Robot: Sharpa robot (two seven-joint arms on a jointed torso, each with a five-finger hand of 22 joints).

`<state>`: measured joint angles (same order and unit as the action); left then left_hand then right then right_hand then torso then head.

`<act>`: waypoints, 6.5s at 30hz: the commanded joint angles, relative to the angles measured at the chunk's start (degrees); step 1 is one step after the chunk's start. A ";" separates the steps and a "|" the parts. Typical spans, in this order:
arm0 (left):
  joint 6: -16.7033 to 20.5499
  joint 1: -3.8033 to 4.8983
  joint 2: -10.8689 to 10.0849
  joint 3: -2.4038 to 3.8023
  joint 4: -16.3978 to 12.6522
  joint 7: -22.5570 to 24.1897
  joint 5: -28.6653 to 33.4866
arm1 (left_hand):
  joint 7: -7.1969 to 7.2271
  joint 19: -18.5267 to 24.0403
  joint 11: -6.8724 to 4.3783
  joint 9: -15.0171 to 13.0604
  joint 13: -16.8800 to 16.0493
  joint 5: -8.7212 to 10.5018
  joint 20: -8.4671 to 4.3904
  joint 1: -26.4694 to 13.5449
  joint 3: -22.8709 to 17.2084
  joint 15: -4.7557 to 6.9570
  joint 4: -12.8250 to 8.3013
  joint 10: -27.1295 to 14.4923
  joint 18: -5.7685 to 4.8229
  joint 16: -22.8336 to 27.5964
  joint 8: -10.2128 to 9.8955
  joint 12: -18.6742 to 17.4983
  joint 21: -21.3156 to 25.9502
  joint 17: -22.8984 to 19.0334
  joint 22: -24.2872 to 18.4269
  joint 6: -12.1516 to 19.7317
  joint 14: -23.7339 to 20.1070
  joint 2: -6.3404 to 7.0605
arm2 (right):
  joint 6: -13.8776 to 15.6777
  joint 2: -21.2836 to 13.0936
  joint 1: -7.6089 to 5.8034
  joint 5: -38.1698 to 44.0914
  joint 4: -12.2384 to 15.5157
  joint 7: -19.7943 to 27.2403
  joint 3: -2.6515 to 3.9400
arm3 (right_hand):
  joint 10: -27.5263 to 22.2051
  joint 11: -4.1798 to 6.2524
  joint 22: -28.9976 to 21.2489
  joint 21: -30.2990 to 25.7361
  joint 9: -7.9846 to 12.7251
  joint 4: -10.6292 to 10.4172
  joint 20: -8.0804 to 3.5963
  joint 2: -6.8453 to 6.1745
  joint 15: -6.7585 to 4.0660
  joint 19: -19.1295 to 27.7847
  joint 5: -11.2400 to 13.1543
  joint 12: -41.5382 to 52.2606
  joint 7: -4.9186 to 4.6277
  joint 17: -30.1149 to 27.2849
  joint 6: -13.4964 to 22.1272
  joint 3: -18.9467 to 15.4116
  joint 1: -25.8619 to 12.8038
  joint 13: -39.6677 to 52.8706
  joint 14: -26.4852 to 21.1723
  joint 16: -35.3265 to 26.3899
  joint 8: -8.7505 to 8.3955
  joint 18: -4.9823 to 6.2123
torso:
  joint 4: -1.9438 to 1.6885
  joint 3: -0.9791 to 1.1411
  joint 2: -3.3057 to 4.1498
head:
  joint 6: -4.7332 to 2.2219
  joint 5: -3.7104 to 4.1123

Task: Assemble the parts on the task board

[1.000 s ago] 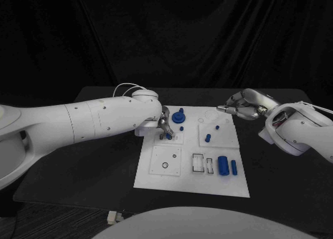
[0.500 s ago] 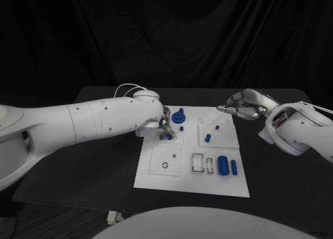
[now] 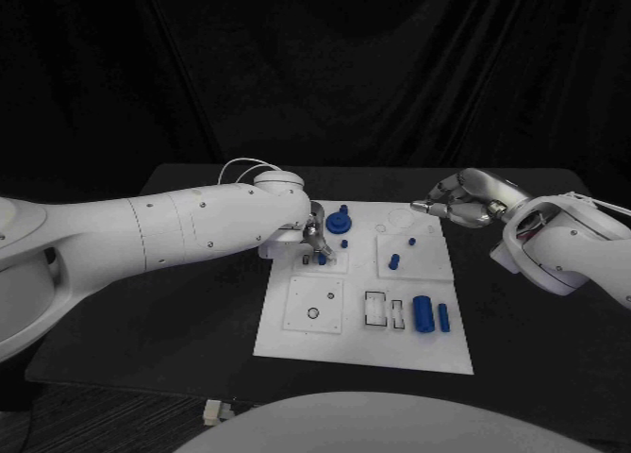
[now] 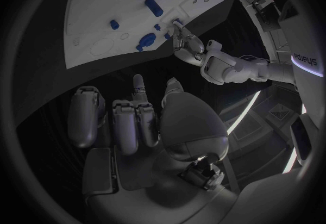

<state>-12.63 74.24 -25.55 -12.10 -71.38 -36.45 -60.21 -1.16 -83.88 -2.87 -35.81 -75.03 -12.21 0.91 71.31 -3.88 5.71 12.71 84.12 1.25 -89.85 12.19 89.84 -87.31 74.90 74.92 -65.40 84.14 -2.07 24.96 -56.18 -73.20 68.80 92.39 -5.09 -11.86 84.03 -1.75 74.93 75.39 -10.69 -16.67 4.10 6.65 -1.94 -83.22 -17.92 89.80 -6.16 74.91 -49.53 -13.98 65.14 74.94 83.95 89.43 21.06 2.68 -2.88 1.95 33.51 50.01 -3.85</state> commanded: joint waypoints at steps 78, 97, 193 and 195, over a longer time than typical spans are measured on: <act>0.02 -0.52 -0.80 -0.08 -0.65 0.19 0.16 | 2.15 -4.00 -1.90 -7.78 -14.97 -1.93 -1.26 -1.51 -1.03 1.37 0.44 5.88 -0.34 -0.15 7.41 0.16 0.27 15.10 13.00 -2.28 5.86 0.81 | -1.43 0.06 0.23 0.13 -0.37 -1.45 0.04 | 5.97 0.24 9.58 -1.68 -0.42 0.18 -0.06 0.16 -0.34 0.92 -0.63 0.20 0.25 11.96 -0.30 -0.87 1.59 15.06 5.30 -0.67 0.49 1.29 | -0.01 0.01 -0.02 | -0.01 -0.65; 1.19 -0.52 -1.56 -0.08 -1.37 -0.11 0.16 | 1.99 -3.88 -1.85 -8.34 -14.97 -2.50 -1.39 -1.72 -1.28 1.43 0.67 5.88 -0.29 -0.15 7.26 0.16 0.47 15.10 12.89 -1.11 5.86 0.78 | -1.58 0.04 0.26 0.13 -0.26 -1.71 0.04 | 5.97 0.28 9.19 -2.83 -0.57 0.11 -0.12 0.32 -0.39 1.40 -0.69 0.20 0.28 10.83 -0.25 -1.07 2.06 15.06 5.03 -1.16 0.57 1.52 | -0.01 0.01 -0.01 | -0.01 -0.75; -0.99 -1.05 -0.40 -0.09 0.29 0.67 0.16 | 0.80 -3.49 -0.79 -8.42 -14.97 -2.22 -0.55 -5.31 0.00 0.52 3.10 5.88 -0.11 -0.15 3.18 0.16 1.34 15.10 12.81 0.39 5.86 -1.14 | -2.40 0.13 0.44 0.13 -0.50 -1.94 0.04 | 5.97 0.31 9.03 -3.31 -0.66 0.10 -0.15 0.35 -0.43 1.57 -0.72 0.20 0.31 10.54 -0.21 -1.27 2.24 15.06 4.96 -1.32 0.61 1.61 | 0.01 -0.02 -0.01 | -0.01 -0.83; -0.93 -1.05 -0.40 -0.09 0.27 0.85 0.16 | 0.84 -3.48 -0.81 -8.46 -14.97 -4.10 -0.56 -4.69 -0.62 0.54 2.99 5.88 -0.11 -0.15 3.01 0.16 1.37 15.10 12.82 0.40 5.86 -1.29 | -2.42 0.13 0.45 0.13 -0.50 -1.95 0.04 | 5.97 0.31 9.03 -3.31 -0.66 0.10 -0.15 0.35 -0.43 1.57 -0.72 0.20 0.31 10.54 -0.21 -1.27 2.24 15.06 4.96 -1.32 0.61 1.61 | 0.01 0.00 0.00 | -0.01 -0.80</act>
<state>-13.46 73.30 -26.08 -12.23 -71.05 -36.72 -60.20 -0.31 -84.08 -3.96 -44.19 -75.04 -15.66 -0.10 66.21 -4.25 6.44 15.79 84.04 1.26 -89.85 15.57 89.81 -86.18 74.90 74.90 -65.00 84.05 -3.24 22.82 -56.00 -72.90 68.80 91.88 -6.17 -11.85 84.03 -1.75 74.92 72.28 -11.28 -16.59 3.91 7.02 -1.94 -82.20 -18.37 89.80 -6.17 74.90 -49.53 -15.01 66.87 74.91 83.95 88.49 21.30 3.58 -2.87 1.94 33.51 50.01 -4.66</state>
